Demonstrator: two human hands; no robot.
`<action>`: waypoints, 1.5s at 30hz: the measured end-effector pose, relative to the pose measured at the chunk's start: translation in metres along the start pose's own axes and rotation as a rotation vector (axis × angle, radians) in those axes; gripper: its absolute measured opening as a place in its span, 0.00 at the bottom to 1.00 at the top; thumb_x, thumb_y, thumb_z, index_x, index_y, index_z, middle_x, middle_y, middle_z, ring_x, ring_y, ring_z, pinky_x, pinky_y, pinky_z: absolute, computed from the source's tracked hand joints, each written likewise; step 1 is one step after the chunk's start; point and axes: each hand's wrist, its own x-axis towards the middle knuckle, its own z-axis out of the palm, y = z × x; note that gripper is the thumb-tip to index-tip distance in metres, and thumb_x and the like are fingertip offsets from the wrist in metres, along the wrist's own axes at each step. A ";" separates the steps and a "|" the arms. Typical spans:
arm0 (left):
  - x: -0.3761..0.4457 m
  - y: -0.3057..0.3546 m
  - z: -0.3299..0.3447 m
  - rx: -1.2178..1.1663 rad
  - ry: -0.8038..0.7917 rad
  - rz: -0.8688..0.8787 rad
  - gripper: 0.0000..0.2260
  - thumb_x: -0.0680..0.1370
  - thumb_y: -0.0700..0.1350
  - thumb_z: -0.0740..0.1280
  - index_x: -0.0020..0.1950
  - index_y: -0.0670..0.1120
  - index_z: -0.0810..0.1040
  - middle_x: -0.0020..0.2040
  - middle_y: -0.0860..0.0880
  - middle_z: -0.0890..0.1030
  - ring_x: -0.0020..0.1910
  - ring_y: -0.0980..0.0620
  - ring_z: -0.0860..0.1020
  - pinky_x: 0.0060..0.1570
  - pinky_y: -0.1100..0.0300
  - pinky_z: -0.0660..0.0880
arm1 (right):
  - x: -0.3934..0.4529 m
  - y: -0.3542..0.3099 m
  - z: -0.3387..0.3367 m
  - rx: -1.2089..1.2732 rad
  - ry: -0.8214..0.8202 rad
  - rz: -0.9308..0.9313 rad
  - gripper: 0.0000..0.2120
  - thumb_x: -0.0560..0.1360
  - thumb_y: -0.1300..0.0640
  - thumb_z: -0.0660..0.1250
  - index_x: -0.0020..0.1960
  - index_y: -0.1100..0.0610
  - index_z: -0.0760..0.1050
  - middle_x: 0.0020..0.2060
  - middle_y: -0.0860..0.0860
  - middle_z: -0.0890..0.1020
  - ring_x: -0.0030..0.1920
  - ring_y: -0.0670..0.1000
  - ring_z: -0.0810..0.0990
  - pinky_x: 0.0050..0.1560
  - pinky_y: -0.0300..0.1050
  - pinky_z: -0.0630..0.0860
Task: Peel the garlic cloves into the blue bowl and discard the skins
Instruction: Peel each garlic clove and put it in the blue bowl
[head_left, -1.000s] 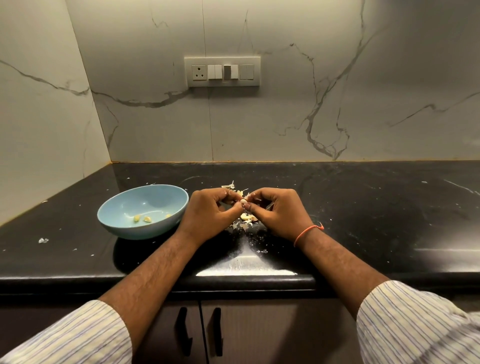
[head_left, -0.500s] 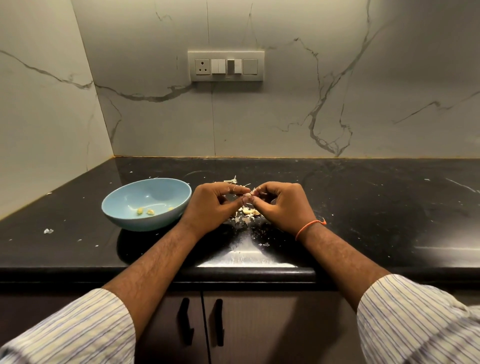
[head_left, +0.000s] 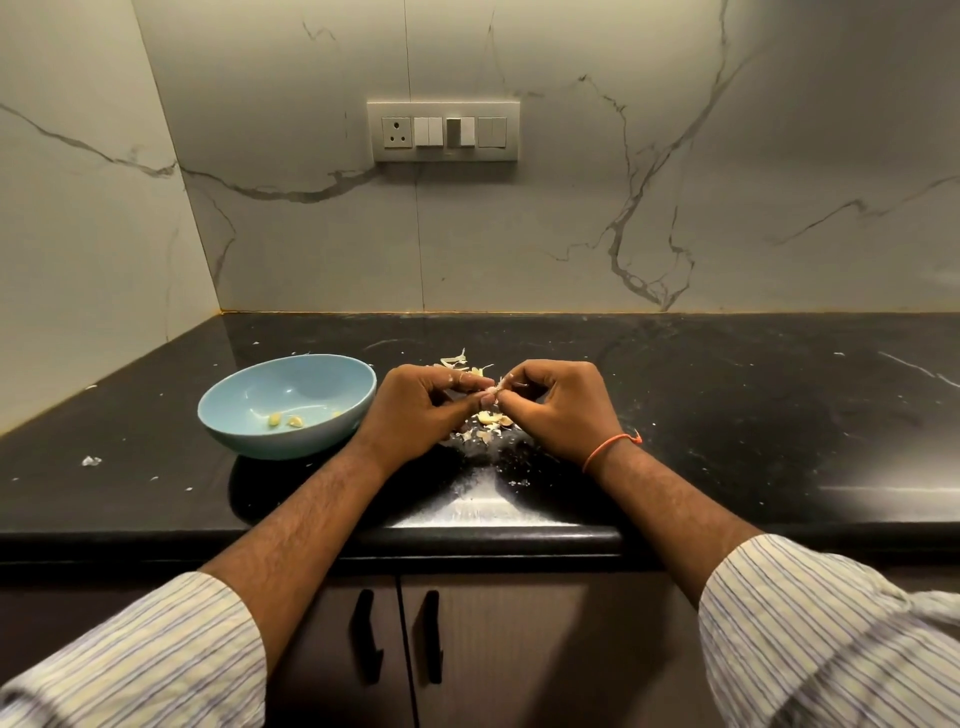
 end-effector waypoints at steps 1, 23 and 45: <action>0.000 0.000 0.000 0.001 -0.003 0.001 0.12 0.77 0.45 0.78 0.60 0.45 0.88 0.46 0.52 0.89 0.40 0.58 0.87 0.41 0.67 0.82 | 0.000 0.000 0.000 0.000 0.004 0.002 0.07 0.73 0.46 0.77 0.44 0.49 0.87 0.33 0.43 0.85 0.35 0.45 0.84 0.37 0.51 0.82; 0.002 -0.003 0.000 -0.065 -0.010 -0.090 0.11 0.78 0.44 0.77 0.60 0.44 0.87 0.45 0.51 0.89 0.37 0.52 0.87 0.39 0.62 0.83 | 0.001 -0.004 0.001 -0.074 0.021 0.043 0.13 0.72 0.38 0.71 0.42 0.47 0.86 0.31 0.42 0.84 0.31 0.43 0.82 0.36 0.50 0.83; 0.003 -0.005 0.000 0.028 0.007 -0.026 0.11 0.79 0.42 0.76 0.61 0.46 0.88 0.50 0.52 0.89 0.46 0.56 0.87 0.50 0.55 0.86 | -0.001 -0.004 0.000 -0.051 -0.050 0.000 0.11 0.73 0.43 0.70 0.45 0.48 0.87 0.33 0.42 0.85 0.33 0.44 0.83 0.37 0.51 0.83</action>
